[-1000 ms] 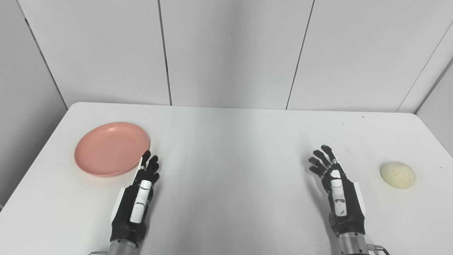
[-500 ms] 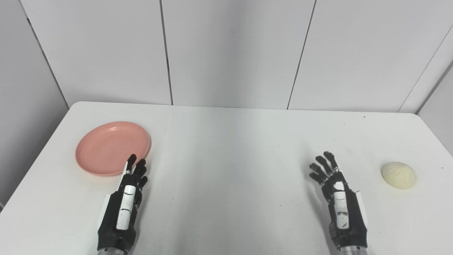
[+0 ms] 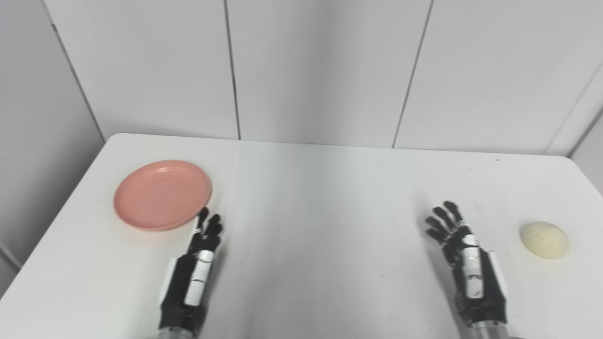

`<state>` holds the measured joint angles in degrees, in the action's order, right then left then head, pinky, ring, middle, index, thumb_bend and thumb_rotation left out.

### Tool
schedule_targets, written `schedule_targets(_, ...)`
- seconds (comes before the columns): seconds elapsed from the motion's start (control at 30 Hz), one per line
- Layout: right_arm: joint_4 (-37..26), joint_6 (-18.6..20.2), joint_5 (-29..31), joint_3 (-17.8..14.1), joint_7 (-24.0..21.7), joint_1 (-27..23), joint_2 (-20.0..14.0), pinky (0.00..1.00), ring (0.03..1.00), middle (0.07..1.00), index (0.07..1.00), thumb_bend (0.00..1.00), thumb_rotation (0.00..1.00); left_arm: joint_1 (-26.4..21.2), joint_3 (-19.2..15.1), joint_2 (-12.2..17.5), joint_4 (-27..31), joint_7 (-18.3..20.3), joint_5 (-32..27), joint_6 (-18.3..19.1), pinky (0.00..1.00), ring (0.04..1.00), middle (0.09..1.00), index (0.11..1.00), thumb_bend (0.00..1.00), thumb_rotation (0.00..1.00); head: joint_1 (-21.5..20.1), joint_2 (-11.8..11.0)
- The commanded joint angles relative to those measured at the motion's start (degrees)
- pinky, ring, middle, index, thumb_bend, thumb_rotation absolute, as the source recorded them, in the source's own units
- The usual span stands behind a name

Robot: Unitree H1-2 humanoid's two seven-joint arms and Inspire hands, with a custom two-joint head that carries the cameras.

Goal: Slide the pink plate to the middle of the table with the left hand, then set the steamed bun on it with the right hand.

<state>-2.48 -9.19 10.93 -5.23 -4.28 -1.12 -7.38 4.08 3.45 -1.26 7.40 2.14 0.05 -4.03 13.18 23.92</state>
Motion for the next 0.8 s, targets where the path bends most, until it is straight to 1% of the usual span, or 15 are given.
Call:
schedule_targets(0.0, 2.31, -1.0, 0.47, -0.42, -0.72, 1.35, -0.17, 0.87, 0.859, 0.894, 0.919, 0.75, 1.0, -1.51, 0.41, -0.85, 0.3, -0.81, 1.29, -3.18, 1.0, 0.979, 0.973, 1.0, 0.77, 0.88, 0.54, -0.84)
schedule_targets(0.07, 2.42, -0.38, 0.55, -0.47, -0.92, 1.34, -0.43, 0.85, 0.846, 0.884, 0.9, 0.76, 1.0, -1.64, 0.71, -1.02, -0.36, -1.21, 2.28, -3.95, 0.99, 0.972, 0.968, 1.0, 0.78, 0.89, 0.92, -1.5)
schedule_targets(0.13, 2.57, 0.39, 1.11, -0.51, -1.27, 1.29, -0.61, 0.84, 0.84, 0.882, 0.887, 0.76, 0.99, -1.77, 0.88, -1.21, -1.14, -1.66, 3.32, -5.05, 0.97, 0.961, 0.959, 1.0, 0.76, 0.89, 1.35, -2.34)
schedule_targets(0.23, 2.6, 1.59, 1.55, -0.44, -1.41, 1.22, -0.78, 0.84, 0.842, 0.883, 0.886, 0.76, 1.0, -1.9, 0.96, -1.49, -2.21, -2.18, 3.97, -6.59, 0.96, 0.954, 0.957, 1.0, 0.75, 0.89, 1.66, -2.85)
schedule_targets(0.27, 2.85, 1.69, 1.53, -0.43, -1.4, 1.11, -0.8, 0.85, 0.842, 0.883, 0.886, 0.76, 1.0, -2.06, 0.93, -1.6, -2.72, -2.35, 4.03, -7.15, 0.96, 0.952, 0.956, 1.0, 0.75, 0.89, 2.3, -3.59)
schedule_targets(0.4, 3.72, 1.88, 1.51, -0.48, -1.43, 0.65, -0.83, 0.83, 0.831, 0.864, 0.874, 0.78, 0.99, -2.73, 0.72, -1.88, -4.43, -2.73, 4.26, -9.0, 0.95, 0.945, 0.953, 1.0, 0.75, 0.89, 3.23, -4.29)
schedule_targets(0.53, 4.28, 2.32, 2.03, -0.73, -1.35, 0.34, -0.46, 0.82, 0.831, 0.869, 0.872, 0.8, 0.98, -3.45, 0.74, -1.6, -6.34, -3.61, 6.48, -10.61, 0.92, 0.932, 0.954, 1.0, 0.76, 0.93, 3.29, -5.16)
schedule_targets(0.6, 4.21, 2.45, 1.94, -0.63, -1.31, 0.38, -0.27, 0.82, 0.83, 0.872, 0.875, 0.82, 0.98, -3.47, 0.61, -1.48, -6.66, -3.85, 6.65, -11.02, 0.91, 0.928, 0.952, 1.0, 0.76, 0.93, 2.91, -5.39)
schedule_targets(0.7, 3.35, 2.72, 1.37, -0.19, -1.23, 0.9, 0.07, 0.81, 0.826, 0.869, 0.871, 0.85, 0.97, -3.21, -0.13, -1.71, -7.06, -3.27, 2.94, -14.89, 0.87, 0.913, 0.932, 1.0, 0.73, 0.9, 1.49, -4.96)
schedule_targets(0.77, 2.06, 3.42, 1.1, 0.33, -1.32, 1.66, 0.38, 0.81, 0.832, 0.875, 0.872, 0.85, 0.97, -3.02, -0.65, -1.8, -6.69, -3.14, 0.85, -19.14, 0.82, 0.879, 0.872, 0.98, 0.73, 0.85, 0.44, -4.5)
